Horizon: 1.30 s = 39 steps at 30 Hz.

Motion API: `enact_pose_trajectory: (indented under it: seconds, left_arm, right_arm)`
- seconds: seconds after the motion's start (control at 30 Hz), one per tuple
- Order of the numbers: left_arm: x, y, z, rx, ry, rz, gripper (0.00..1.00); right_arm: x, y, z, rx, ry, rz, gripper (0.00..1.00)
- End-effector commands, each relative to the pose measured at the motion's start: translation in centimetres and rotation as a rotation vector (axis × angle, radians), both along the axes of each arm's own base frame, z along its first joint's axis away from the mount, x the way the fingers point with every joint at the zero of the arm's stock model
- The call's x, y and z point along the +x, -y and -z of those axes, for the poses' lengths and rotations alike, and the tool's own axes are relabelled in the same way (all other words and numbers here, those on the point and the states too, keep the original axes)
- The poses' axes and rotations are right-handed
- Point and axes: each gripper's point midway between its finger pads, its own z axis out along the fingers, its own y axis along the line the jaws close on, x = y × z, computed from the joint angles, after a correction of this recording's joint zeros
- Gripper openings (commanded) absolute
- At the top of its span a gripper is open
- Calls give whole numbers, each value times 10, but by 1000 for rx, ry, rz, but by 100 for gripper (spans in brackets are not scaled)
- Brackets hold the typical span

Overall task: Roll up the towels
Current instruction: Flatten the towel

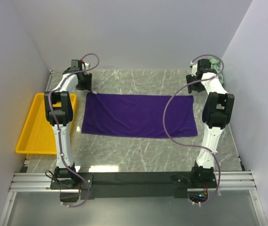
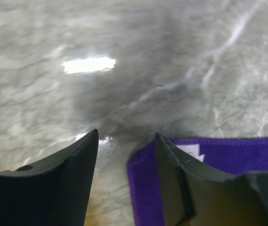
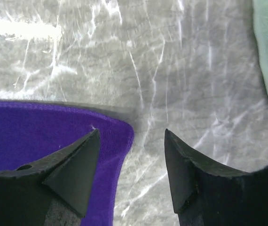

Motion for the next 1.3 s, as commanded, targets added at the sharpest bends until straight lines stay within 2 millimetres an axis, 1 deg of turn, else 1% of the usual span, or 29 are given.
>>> enact_pose_trajectory:
  seconds: [0.0,0.03,0.07,0.1,0.13,0.17,0.2,0.23,0.27,0.3,0.33,0.37,0.4,0.43,0.47,0.5,0.53,0.57,0.67,0.7,0.77,0.8,0.83,0.93,1.07,1.13,1.2,1.23,1.27]
  left_arm:
    - [3,-14,-32,-75,32,-79,57]
    - [-1,-15,-50,-85,53,-60,57]
    - [-10,-10,-52,-106,40,-28,56]
    - [-15,-6,-73,-115,68,-7,55]
    - [-26,-4,-77,-98,60,65,54]
    - [-43,5,-73,-129,27,118,51]
    - [-54,9,-75,-134,10,155,50]
    - [-74,12,-75,-125,-13,198,49]
    - [-90,13,-72,-128,-49,215,46]
    - [-102,12,-79,-118,-52,225,44]
    - [-114,11,-74,-103,-77,250,42]
    - [-139,12,-56,-112,-153,255,39]
    - [-150,11,-59,-104,-156,257,38]
    - [-161,12,-55,-104,-174,271,37]
    - [-182,13,-40,-113,-224,269,36]
    - [-190,12,-42,-106,-218,273,36]
    - [-198,13,-38,-103,-229,281,36]
    - [-211,13,-30,-102,-251,281,36]
    - [-235,13,-14,-98,-307,289,35]
    - [-239,14,-13,-96,-310,294,34]
    - [-250,16,-3,-82,-334,302,35]
    - [-254,17,0,-73,-340,303,35]
    - [-258,17,7,-50,-349,301,34]
    - [-264,21,16,-9,-358,310,33]
    - [-267,8,28,72,-380,276,30]
    - [-274,2,32,100,-403,266,29]
    - [-278,-8,31,151,-409,259,28]
    - [-285,-11,33,165,-423,261,28]
    - [-287,-14,29,184,-415,261,28]
  right_arm:
    - [-13,3,-58,22,60,31,64]
    - [-25,1,-60,34,31,15,62]
    - [-34,-3,-63,43,18,-35,61]
    - [-51,-8,-69,52,0,-65,60]
    - [-70,-14,-67,70,-56,-93,56]
    - [-83,-18,-67,75,-87,-146,52]
    - [-104,-25,-65,99,-127,-171,49]
    - [-123,-28,-61,107,-179,-202,41]
    - [-135,-31,-59,115,-204,-215,38]
    - [-157,-34,-53,124,-248,-227,35]
    - [-168,-34,-49,119,-273,-246,29]
    - [-178,-34,-45,120,-290,-246,27]
    - [-196,-36,-38,122,-317,-247,25]
    - [-202,-37,-34,116,-321,-252,24]
    - [-209,-38,-29,117,-330,-257,24]
    - [-223,-41,-21,122,-357,-260,24]
    - [-226,-45,-17,119,-358,-269,23]
    - [-236,-48,-10,122,-380,-267,22]
    - [-244,-56,2,104,-399,-287,21]
    - [-254,-57,11,98,-429,-291,21]
    - [-257,-55,19,63,-440,-293,21]
    - [-263,-54,26,59,-459,-290,21]
    - [-264,-53,29,53,-462,-290,21]
    - [-267,-46,39,14,-486,-275,21]
    - [-265,-33,46,-53,-508,-254,21]
    - [-266,-25,48,-94,-522,-248,21]
    - [-268,-19,50,-129,-533,-243,21]
    - [-269,-13,50,-158,-539,-241,21]
    - [-271,-11,50,-169,-541,-241,21]
